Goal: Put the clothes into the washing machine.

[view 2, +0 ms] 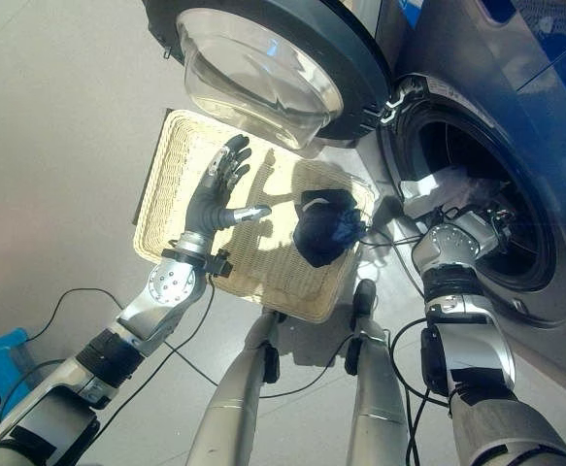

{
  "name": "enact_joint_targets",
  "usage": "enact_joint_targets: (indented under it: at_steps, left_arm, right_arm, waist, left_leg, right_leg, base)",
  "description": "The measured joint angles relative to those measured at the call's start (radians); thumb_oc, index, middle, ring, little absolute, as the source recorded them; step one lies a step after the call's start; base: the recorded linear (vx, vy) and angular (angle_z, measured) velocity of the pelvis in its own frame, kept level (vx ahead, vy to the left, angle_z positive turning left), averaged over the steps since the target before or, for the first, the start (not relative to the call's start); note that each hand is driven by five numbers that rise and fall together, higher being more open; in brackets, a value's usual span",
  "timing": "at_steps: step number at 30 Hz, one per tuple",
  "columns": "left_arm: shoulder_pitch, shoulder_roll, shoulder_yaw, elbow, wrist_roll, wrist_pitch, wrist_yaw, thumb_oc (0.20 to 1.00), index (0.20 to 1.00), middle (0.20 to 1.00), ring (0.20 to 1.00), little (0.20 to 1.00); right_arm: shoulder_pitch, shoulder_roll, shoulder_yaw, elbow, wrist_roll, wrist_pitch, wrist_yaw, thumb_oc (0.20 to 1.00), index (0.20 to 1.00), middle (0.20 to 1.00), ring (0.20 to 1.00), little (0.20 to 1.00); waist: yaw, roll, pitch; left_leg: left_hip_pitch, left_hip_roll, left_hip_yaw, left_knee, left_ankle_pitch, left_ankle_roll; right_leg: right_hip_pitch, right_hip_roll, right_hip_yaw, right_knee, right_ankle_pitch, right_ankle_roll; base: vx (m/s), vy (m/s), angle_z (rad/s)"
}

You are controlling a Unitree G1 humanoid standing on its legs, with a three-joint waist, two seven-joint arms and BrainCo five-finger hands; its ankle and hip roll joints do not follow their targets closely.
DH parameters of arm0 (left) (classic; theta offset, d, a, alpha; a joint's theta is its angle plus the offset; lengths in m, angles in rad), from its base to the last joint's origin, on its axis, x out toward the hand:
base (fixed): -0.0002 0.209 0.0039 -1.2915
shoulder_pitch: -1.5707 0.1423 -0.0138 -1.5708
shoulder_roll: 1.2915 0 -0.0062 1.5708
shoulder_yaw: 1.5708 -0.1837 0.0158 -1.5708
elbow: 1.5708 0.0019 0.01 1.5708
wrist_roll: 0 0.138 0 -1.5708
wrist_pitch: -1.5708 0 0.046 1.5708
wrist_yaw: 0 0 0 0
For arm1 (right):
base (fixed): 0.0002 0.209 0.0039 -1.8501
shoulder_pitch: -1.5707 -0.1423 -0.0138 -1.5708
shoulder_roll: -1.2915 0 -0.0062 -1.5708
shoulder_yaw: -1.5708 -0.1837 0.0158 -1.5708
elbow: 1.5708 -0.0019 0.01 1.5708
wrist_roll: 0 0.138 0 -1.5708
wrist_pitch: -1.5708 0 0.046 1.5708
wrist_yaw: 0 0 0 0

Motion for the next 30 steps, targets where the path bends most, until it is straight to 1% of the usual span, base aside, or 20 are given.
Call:
enact_joint_targets:
  at_steps: [1,2,4,5,6,7,8,9,10,11,12,14,17,21,23,24,26,28,30]
  left_arm:
    - [-0.010,0.005,-0.016,0.015,0.026,0.029,0.007,1.000,1.000,1.000,1.000,1.000]
    - [-0.010,0.005,-0.016,0.015,0.026,0.029,0.007,1.000,1.000,1.000,1.000,1.000]
    - [-0.074,0.059,-0.128,0.101,0.141,0.158,0.030,1.000,1.000,1.000,1.000,1.000]
    - [-0.082,0.067,-0.143,0.116,0.156,0.179,0.033,1.000,1.000,1.000,1.000,1.000]
    - [-0.086,0.078,-0.156,0.128,0.178,0.206,0.040,1.000,1.000,1.000,1.000,1.000]
    - [-0.096,0.104,-0.200,0.161,0.222,0.256,0.054,1.000,1.000,1.000,1.000,1.000]
    - [-0.096,0.114,-0.214,0.163,0.259,0.292,0.066,1.000,1.000,1.000,1.000,1.000]
    - [-0.096,0.113,-0.218,0.164,0.273,0.304,0.070,1.000,1.000,1.000,1.000,1.000]
    - [-0.104,0.111,-0.234,0.167,0.309,0.334,0.084,1.000,1.000,1.000,1.000,1.000]
    - [-0.123,0.110,-0.269,0.179,0.336,0.360,0.089,1.000,1.000,1.000,1.000,1.000]
    - [-0.133,0.105,-0.282,0.184,0.357,0.383,0.090,1.000,1.000,1.000,1.000,1.000]
    - [-0.170,0.086,-0.323,0.203,0.411,0.428,0.100,1.000,1.000,1.000,1.000,1.000]
    - [-0.205,0.048,-0.344,0.239,0.429,0.465,0.100,1.000,1.000,1.000,1.000,1.000]
    - [-0.217,-0.024,-0.344,0.266,0.467,0.507,0.100,1.000,1.000,1.000,1.000,1.000]
    - [-0.216,-0.046,-0.343,0.288,0.468,0.513,0.101,1.000,1.000,1.000,1.000,1.000]
    - [-0.208,-0.066,-0.338,0.310,0.471,0.514,0.103,1.000,1.000,1.000,1.000,1.000]
    - [-0.199,-0.096,-0.334,0.345,0.504,0.514,0.105,1.000,1.000,1.000,1.000,1.000]
    - [-0.196,-0.117,-0.333,0.356,0.509,0.516,0.107,1.000,1.000,1.000,1.000,1.000]
    - [-0.198,-0.151,-0.314,0.393,0.548,0.525,0.110,1.000,1.000,1.000,1.000,1.000]
  right_arm:
    - [0.002,0.000,0.026,0.023,-0.016,0.017,-0.010,1.000,1.000,1.000,1.000,1.000]
    - [0.002,0.000,0.026,0.023,-0.016,0.017,-0.010,1.000,1.000,1.000,1.000,1.000]
    - [0.031,0.001,0.132,0.031,-0.182,0.063,-0.129,1.000,1.000,1.000,1.000,1.000]
    - [0.036,0.001,0.151,0.025,-0.209,0.072,-0.147,1.000,1.000,1.000,1.000,1.000]
    - [0.056,0.005,0.153,0.017,-0.266,0.089,-0.203,1.000,1.000,1.000,1.000,1.000]
    - [0.071,0.008,0.152,0.010,-0.336,0.114,-0.302,1.000,1.000,1.000,1.000,1.000]
    - [0.081,0.007,0.138,0.026,-0.340,0.134,-0.362,1.000,1.000,1.000,1.000,1.000]
    - [0.085,0.009,0.130,0.039,-0.339,0.143,-0.383,1.000,1.000,1.000,1.000,1.000]
    - [0.096,0.018,0.115,0.062,-0.323,0.162,-0.422,1.000,1.000,1.000,1.000,1.000]
    - [0.111,0.034,0.104,0.063,-0.295,0.164,-0.443,1.000,1.000,1.000,1.000,1.000]
    - [0.118,0.051,0.108,0.063,-0.273,0.164,-0.450,1.000,1.000,1.000,1.000,1.000]
    - [0.116,0.083,0.111,0.061,-0.258,0.150,-0.460,1.000,1.000,1.000,1.000,1.000]
    - [0.105,0.118,0.127,0.032,-0.286,0.119,-0.517,1.000,1.000,1.000,1.000,1.000]
    - [0.124,0.156,0.154,-0.044,-0.446,0.068,-0.627,1.000,1.000,1.000,1.000,1.000]
    - [0.139,0.169,0.165,-0.070,-0.493,0.059,-0.657,1.000,1.000,1.000,1.000,1.000]
    - [0.168,0.181,0.188,-0.122,-0.555,0.046,-0.677,1.000,1.000,1.000,1.000,1.000]
    - [0.204,0.207,0.199,-0.195,-0.636,0.041,-0.694,1.000,1.000,1.000,1.000,1.000]
    - [0.219,0.223,0.226,-0.206,-0.677,0.041,-0.706,1.000,1.000,1.000,1.000,1.000]
    - [0.255,0.245,0.253,-0.257,-0.725,0.039,-0.721,1.000,1.000,1.000,1.000,1.000]
  waist:
    - [0.000,0.000,0.000]
    - [0.000,0.000,0.000]
    - [-0.008,0.000,0.000]
    - [-0.011,0.000,0.000]
    - [-0.017,0.000,0.000]
    - [-0.024,0.000,0.000]
    - [-0.025,0.000,0.000]
    - [-0.025,0.000,0.000]
    - [-0.027,0.000,0.000]
    - [-0.027,0.000,0.000]
    - [-0.029,0.000,0.000]
    - [-0.040,0.000,0.000]
    - [-0.052,0.001,0.000]
    - [-0.056,0.001,0.000]
    - [-0.061,0.001,0.000]
    - [-0.069,0.001,0.000]
    - [-0.084,0.001,0.000]
    - [-0.090,0.000,0.000]
    - [-0.108,0.000,-0.001]
  left_leg:
    - [0.000,0.000,0.000,0.000,0.000,0.000]
    - [0.000,0.000,0.000,0.000,0.000,0.000]
    - [-0.003,0.000,0.001,0.001,0.000,0.000]
    - [-0.005,0.000,0.002,0.000,0.000,0.001]
    - [-0.005,0.000,0.003,-0.002,0.000,0.001]
    - [-0.001,0.001,0.004,-0.003,0.000,0.001]
    - [-0.001,0.001,0.009,-0.006,0.000,0.001]
    - [-0.001,0.001,0.012,-0.007,0.000,0.001]
    - [-0.001,0.003,0.019,-0.009,0.000,0.001]
    - [-0.001,0.005,0.022,-0.009,0.000,0.001]
    - [-0.001,0.006,0.024,-0.009,0.000,0.001]
    - [-0.001,0.007,0.026,-0.009,0.000,0.001]
    - [-0.001,0.007,0.028,-0.009,0.000,0.001]
    - [-0.006,0.007,0.048,-0.012,0.000,0.001]
    - [-0.006,0.008,0.050,-0.014,-0.001,0.000]
    - [-0.008,0.008,0.051,-0.014,-0.002,-0.002]
    - [-0.012,0.007,0.057,-0.015,-0.004,-0.001]
    - [-0.013,0.008,0.064,-0.019,-0.005,-0.001]
    - [-0.018,0.011,0.066,-0.020,-0.005,-0.002]
  right_leg:
    - [0.000,0.000,0.000,0.000,0.000,0.000]
    - [0.000,0.000,0.000,0.000,0.000,0.000]
    - [-0.004,0.000,0.000,0.000,0.002,0.000]
    - [-0.006,0.000,0.001,-0.001,0.002,0.000]
    - [-0.006,0.001,0.001,-0.003,0.002,0.001]
    - [-0.001,0.002,0.001,-0.008,0.003,0.001]
    - [-0.003,0.002,0.005,-0.010,0.003,0.003]
    - [-0.004,0.003,0.007,-0.011,0.004,0.003]
    - [-0.004,0.005,0.008,-0.014,0.005,0.003]
    - [-0.003,0.007,0.009,-0.017,0.006,0.003]
    - [-0.004,0.007,0.010,-0.017,0.006,0.003]
    - [-0.006,0.009,0.012,-0.016,0.006,0.002]
    - [-0.008,0.010,0.014,-0.015,0.006,0.002]
    - [-0.030,0.012,0.034,-0.004,0.006,0.002]
    - [-0.032,0.014,0.035,-0.005,0.006,0.001]
    - [-0.034,0.014,0.036,-0.005,0.006,0.001]
    - [-0.042,0.014,0.043,-0.006,0.006,0.002]
    - [-0.047,0.017,0.049,-0.006,0.007,0.002]
    - [-0.052,0.020,0.050,-0.009,0.007,0.002]
  base:
    - [0.00,0.000,0.00]
    - [0.00,0.000,0.00]
    - [0.00,0.017,-0.01]
    - [0.02,0.039,-0.01]
    - [0.01,0.040,-0.02]
    - [0.01,0.035,-0.04]
    - [0.01,0.034,-0.05]
    - [0.01,0.028,-0.06]
    - [0.01,0.019,-0.05]
    - [0.00,0.017,-0.05]
    - [0.00,0.015,-0.05]
    - [0.00,0.010,-0.02]
    - [0.00,0.008,-0.01]
    - [0.00,0.022,-0.09]
    - [0.00,0.025,-0.03]
    - [0.00,0.000,0.00]
    - [0.00,0.019,-0.06]
    - [-0.01,-0.006,-0.08]
    - [0.00,-0.014,-0.04]
